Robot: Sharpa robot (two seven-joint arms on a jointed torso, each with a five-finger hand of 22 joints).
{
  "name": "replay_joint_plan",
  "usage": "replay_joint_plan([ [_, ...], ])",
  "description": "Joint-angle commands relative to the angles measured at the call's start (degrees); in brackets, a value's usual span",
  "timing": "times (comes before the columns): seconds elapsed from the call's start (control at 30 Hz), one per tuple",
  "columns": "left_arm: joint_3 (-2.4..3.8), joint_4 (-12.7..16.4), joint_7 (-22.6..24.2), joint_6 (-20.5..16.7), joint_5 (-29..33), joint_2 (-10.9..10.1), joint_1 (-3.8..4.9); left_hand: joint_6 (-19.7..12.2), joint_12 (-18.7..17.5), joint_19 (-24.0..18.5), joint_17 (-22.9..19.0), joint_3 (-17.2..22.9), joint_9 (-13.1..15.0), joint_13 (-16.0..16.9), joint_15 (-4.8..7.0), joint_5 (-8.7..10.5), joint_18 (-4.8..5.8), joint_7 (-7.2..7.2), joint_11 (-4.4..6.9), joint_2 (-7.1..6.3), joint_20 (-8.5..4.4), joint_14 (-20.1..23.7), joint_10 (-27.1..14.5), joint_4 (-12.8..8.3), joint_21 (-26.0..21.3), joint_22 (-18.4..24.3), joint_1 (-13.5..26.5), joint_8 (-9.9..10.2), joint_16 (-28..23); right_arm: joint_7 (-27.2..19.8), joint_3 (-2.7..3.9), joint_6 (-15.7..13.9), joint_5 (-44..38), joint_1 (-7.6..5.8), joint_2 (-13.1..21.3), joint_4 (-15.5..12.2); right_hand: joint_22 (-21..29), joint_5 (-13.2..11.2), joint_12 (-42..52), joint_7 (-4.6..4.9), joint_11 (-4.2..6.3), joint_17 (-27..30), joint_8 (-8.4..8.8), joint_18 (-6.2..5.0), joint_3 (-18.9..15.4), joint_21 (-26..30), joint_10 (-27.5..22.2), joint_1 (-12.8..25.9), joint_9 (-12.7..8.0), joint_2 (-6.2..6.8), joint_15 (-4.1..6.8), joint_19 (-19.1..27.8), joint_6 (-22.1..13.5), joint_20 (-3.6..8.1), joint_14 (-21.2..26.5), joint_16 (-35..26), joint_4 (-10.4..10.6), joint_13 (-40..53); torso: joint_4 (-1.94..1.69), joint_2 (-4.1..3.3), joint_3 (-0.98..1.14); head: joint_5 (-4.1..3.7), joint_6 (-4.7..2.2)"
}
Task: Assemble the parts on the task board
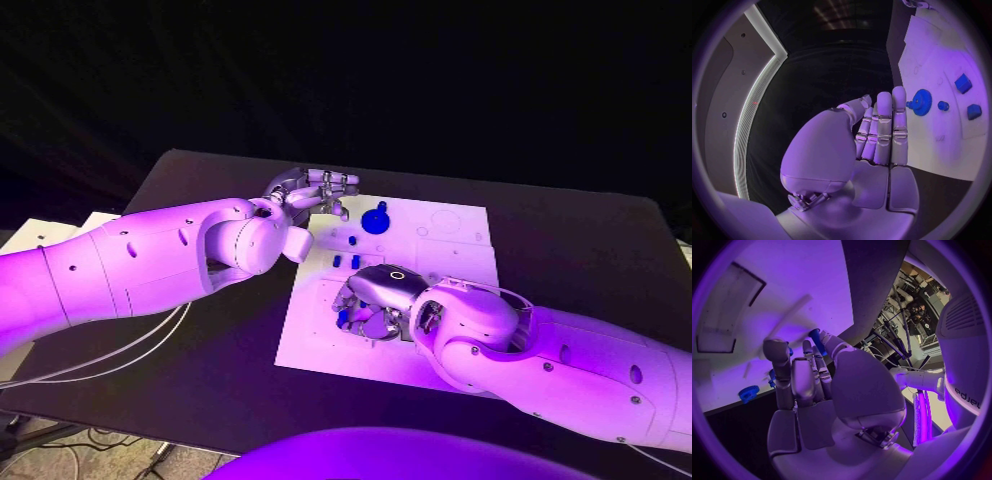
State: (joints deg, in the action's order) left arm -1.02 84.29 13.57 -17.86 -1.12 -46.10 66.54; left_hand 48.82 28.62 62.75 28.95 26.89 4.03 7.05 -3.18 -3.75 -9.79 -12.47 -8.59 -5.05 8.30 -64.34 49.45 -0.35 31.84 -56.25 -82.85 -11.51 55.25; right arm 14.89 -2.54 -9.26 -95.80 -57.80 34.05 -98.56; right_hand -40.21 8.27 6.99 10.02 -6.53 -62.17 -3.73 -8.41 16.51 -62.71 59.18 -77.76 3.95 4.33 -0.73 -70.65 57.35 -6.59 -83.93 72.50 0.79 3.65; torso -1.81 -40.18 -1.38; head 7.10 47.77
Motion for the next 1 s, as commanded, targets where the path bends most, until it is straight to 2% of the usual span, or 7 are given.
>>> replay_joint_plan([
  [0.03,0.04,0.0,0.1,1.1,-0.2,0.1,0.02,-0.3,0.3,-0.1,-0.1,-0.1,0.1,-0.1,0.06,-0.19,-0.67,-0.83,-0.09,0.08,0.2,0.4,-0.3,-0.1,0.2,0.0,0.2,-0.2,0.3,-0.6,-0.04,-2.9,0.4,0.08,0.0,-0.2,1.9,0.4,-0.1,0.39,-0.38,2.5,0.18,-0.62,-0.8,1.5,-2.2,0.0,-0.2,0.79,-0.86,1.3,-1.7,-0.39,1.0,-1.7,-0.1,0.0,-0.01,0.0,0.04,0.0,0.06],
  [0.3,0.04,0.0,0.0,1.1,-0.2,0.1,0.02,-0.3,0.3,-0.1,-0.1,-0.1,0.1,-0.1,0.06,-0.19,-0.67,-0.83,-0.09,0.08,0.2,0.4,-0.3,-0.1,0.2,0.0,0.2,-0.2,0.3,-2.5,0.02,-8.7,1.8,0.37,1.9,-1.4,11.9,1.0,0.6,0.42,-1.18,13.1,0.07,-2.18,-4.8,8.7,-9.5,-0.1,-0.1,1.6,-1.7,6.1,-5.6,-1.3,6.8,-8.1,-0.6,0.3,0.08,-0.01,0.09,-0.09,-0.13],
  [0.53,0.04,-0.3,-0.2,1.3,-0.2,-0.1,0.02,-0.5,0.4,-0.1,-0.1,-0.2,0.1,-0.1,0.03,-0.18,-0.66,-0.87,-0.14,0.06,0.22,0.5,-0.5,-0.1,0.2,0.0,0.2,-0.3,0.3,-5.9,0.88,-8.5,11.2,-0.04,7.9,-5.2,12.7,0.9,3.4,0.48,-0.94,13.4,-0.13,-2.24,-7.0,9.5,-9.4,-0.6,0.1,0.79,-1.54,5.4,-5.9,-1.2,6.8,-7.3,-0.7,0.8,0.24,0.21,0.0,-1.03,-1.25],
  [0.63,0.03,-0.3,-0.2,1.4,-0.2,-0.2,0.02,-0.5,0.4,-0.2,-0.1,-0.2,0.1,-0.1,0.0,-0.17,-0.65,-0.89,-0.16,0.04,0.24,0.6,-0.5,-0.1,0.1,0.0,0.3,-0.4,0.3,-6.8,1.16,-8.7,16.0,-1.07,12.7,-7.8,11.8,1.3,6.4,0.73,-0.64,11.4,-0.6,-2.1,-8.0,8.8,-6.3,-0.8,0.3,-0.18,-1.23,3.8,-4.7,-0.92,5.4,-5.3,-0.7,1.3,0.57,0.4,-0.03,-1.61,-1.67],
  [0.73,0.03,-0.4,0.0,1.4,-0.2,-0.2,0.02,-0.6,0.5,-0.2,-0.1,-0.2,0.1,-0.1,-0.02,-0.17,-0.64,-0.9,-0.18,0.03,0.26,0.6,-0.6,-0.1,0.1,0.0,0.4,-0.5,0.3,-6.0,1.26,-8.1,18.0,-2.14,16.4,-9.6,4.2,1.7,10.7,0.68,0.38,5.6,-1.14,-0.9,-8.0,3.7,1.5,0.3,0.5,-2.28,-0.5,-0.3,-3.4,-0.51,2.4,-1.1,0.7,2.7,0.92,0.52,-0.06,-2.84,-2.4],
  [0.93,0.03,-0.6,0.6,1.4,-0.2,0.0,0.01,-0.7,0.7,-0.3,-0.2,-0.4,0.1,-0.1,-0.1,-0.17,-0.62,-0.92,-0.21,0.14,0.34,0.7,-0.7,0.2,0.1,0.1,0.8,-0.7,0.4,0.1,1.2,-7.6,17.1,-3.32,22.9,-12.2,-8.3,1.1,22.0,-2.61,4.14,-3.4,-3.46,1.16,-10.5,-4.9,15.2,2.6,1.2,-1.89,2.79,-7.3,0.6,2.24,-1.9,4.8,3.2,10.4,2.09,0.84,-0.06,-4.1,-4.01],
  [1.0,0.03,-0.7,0.7,1.5,-0.2,0.0,0.0,-0.9,0.9,-0.3,-0.2,-0.5,0.1,-0.2,-0.16,-0.15,-0.61,-0.93,-0.23,0.15,0.42,0.7,-0.9,0.4,0.0,0.1,1.1,-0.9,0.5,2.9,1.04,-7.7,16.9,-3.45,24.9,-12.6,-11.9,1.3,40.6,-3.32,5.06,-6.5,-4.32,1.82,-12.1,-7.2,20.0,3.6,1.5,-1.21,3.44,-8.9,1.5,3.13,-2.7,6.6,4.3,31.2,2.38,0.9,0.04,-4.61,-4.2],
])
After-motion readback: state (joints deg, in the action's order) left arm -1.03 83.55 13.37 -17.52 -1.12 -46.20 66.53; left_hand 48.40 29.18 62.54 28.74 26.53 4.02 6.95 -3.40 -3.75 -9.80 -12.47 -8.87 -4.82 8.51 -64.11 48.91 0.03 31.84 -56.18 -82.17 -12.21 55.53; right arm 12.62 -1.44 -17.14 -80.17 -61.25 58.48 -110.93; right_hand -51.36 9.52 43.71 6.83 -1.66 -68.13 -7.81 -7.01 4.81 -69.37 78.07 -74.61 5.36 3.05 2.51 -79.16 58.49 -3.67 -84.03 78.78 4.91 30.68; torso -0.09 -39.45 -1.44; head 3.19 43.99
